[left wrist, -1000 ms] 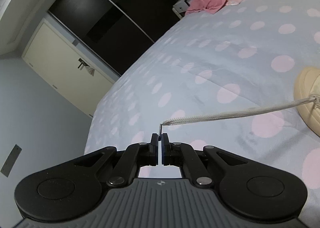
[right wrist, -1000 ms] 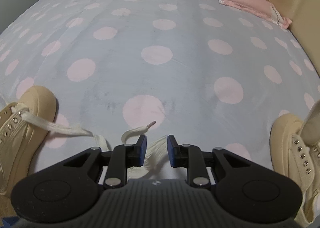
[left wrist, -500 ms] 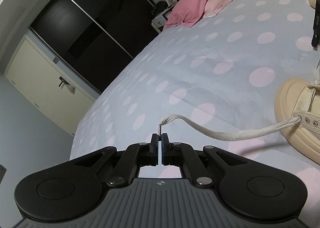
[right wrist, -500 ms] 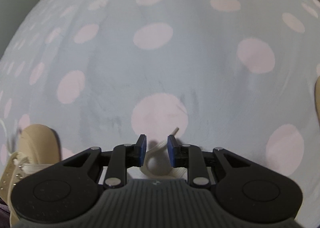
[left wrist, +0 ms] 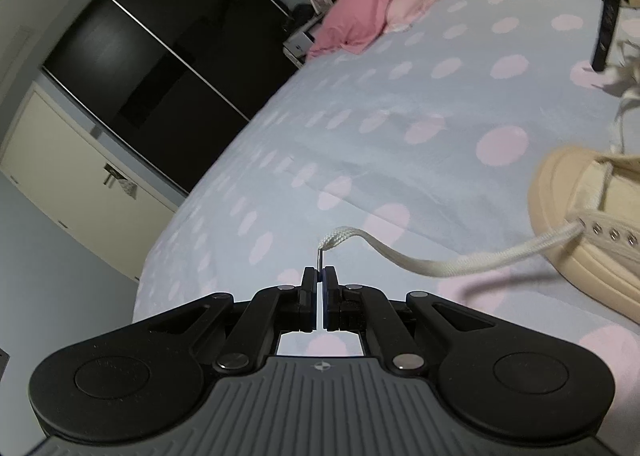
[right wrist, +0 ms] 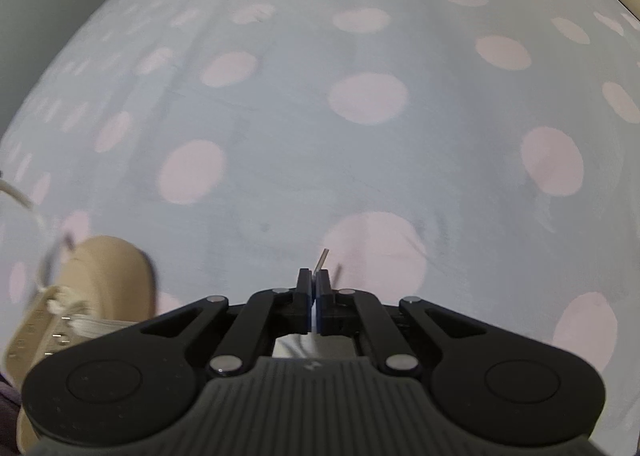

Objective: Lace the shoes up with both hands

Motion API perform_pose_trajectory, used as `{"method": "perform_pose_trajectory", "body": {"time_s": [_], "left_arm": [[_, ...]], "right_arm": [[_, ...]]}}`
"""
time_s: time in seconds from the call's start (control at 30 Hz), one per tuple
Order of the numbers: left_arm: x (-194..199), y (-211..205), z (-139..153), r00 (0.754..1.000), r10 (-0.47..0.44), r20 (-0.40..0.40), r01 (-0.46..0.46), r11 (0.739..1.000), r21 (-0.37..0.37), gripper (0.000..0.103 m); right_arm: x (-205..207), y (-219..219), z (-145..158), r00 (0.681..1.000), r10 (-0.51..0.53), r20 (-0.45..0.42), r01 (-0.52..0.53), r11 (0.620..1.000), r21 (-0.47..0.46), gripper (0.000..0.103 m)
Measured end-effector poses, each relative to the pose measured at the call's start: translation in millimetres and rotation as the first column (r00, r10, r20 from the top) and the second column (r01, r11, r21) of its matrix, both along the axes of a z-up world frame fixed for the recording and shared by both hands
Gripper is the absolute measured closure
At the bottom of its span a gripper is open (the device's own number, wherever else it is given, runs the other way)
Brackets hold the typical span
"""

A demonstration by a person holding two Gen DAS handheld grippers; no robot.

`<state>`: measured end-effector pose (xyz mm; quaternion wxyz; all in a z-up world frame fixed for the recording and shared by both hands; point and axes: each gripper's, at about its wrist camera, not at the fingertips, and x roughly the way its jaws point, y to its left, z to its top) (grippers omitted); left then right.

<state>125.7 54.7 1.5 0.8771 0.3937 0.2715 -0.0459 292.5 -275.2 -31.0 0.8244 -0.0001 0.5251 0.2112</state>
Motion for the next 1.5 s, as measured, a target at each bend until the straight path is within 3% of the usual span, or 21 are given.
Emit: {"method": "perform_pose_trajectory", "body": {"time_s": [0.13, 0.33, 0.67, 0.9, 1.03, 1.3, 1.5], "left_arm": [[-8, -3, 2, 0.999, 0.002, 0.033, -0.002, 1.0, 0.004, 0.102], [-21, -13, 33, 0.977, -0.017, 0.212, 0.019, 1.0, -0.003, 0.102], [-44, -45, 73, 0.924, -0.102, 0.369, 0.084, 0.994, 0.064, 0.102], [-61, -68, 99, 0.874, -0.166, 0.457, 0.123, 0.985, 0.123, 0.102], [-67, -74, 124, 0.844, -0.178, 0.505, 0.136, 0.983, 0.12, 0.102], [-73, -94, 184, 0.767, -0.242, 0.594, 0.179, 0.97, 0.165, 0.102], [-75, -107, 210, 0.72, -0.268, 0.64, 0.187, 0.963, 0.193, 0.102]], "right_arm": [[-10, 8, 23, 0.998, 0.028, 0.056, -0.031, 0.998, 0.054, 0.101], [-30, 26, 79, 0.973, 0.068, 0.22, -0.089, 0.992, 0.09, 0.101], [-83, 49, 180, 0.864, 0.088, 0.495, -0.2, 0.963, 0.178, 0.101], [-106, 45, 214, 0.827, 0.077, 0.556, -0.222, 0.955, 0.198, 0.101], [-119, 41, 232, 0.807, 0.066, 0.587, -0.22, 0.956, 0.195, 0.101], [-148, 36, 297, 0.721, 0.061, 0.69, -0.256, 0.949, 0.183, 0.101], [-169, 40, 335, 0.654, 0.078, 0.752, -0.305, 0.937, 0.167, 0.102]]}}
